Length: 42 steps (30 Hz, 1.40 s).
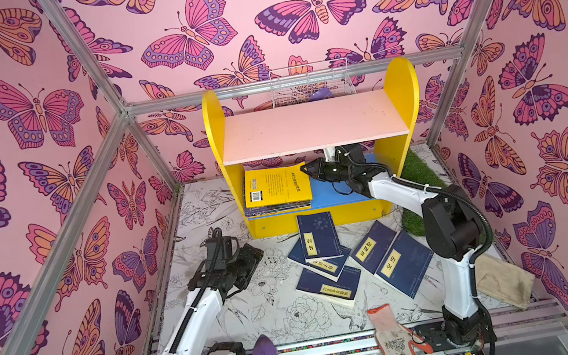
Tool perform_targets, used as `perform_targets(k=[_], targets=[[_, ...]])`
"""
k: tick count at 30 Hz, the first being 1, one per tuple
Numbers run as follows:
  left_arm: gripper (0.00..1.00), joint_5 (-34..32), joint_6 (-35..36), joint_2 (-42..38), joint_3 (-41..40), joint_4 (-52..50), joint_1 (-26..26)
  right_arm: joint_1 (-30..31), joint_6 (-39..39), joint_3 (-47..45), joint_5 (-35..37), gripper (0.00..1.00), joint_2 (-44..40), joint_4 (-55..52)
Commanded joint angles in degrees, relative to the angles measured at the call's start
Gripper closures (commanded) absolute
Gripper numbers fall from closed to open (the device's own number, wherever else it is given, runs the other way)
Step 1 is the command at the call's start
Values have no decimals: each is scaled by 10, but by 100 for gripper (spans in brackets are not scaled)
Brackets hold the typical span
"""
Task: Stacking books/files
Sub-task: Move the books to the bookshelf.
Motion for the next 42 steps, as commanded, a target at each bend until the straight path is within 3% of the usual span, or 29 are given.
perform_targets(k=[1, 11, 21, 24, 27, 36, 38, 42], targets=[[20, 4, 8, -1, 2, 1, -1, -3, -13, -16, -38, 100, -39, 17], [22, 60, 47, 22, 55, 72, -16, -4, -7, 43, -32, 100, -1, -4], [34, 22, 37, 150, 132, 114, -25, 15, -11, 96, -34, 100, 32, -38], [36, 14, 34, 182, 153, 122, -27, 21, -18, 107, -33, 93, 37, -50], [36, 12, 33, 200, 168, 126, -29, 25, -30, 120, -30, 87, 40, -69], [39, -24, 13, 215, 182, 137, -30, 37, -68, 134, -26, 85, 43, -125], [39, -25, 5, 218, 186, 146, -31, 39, -81, 135, -19, 79, 40, -146], [39, -33, -5, 222, 193, 152, -34, 39, -110, 104, 12, 51, 9, -154]])
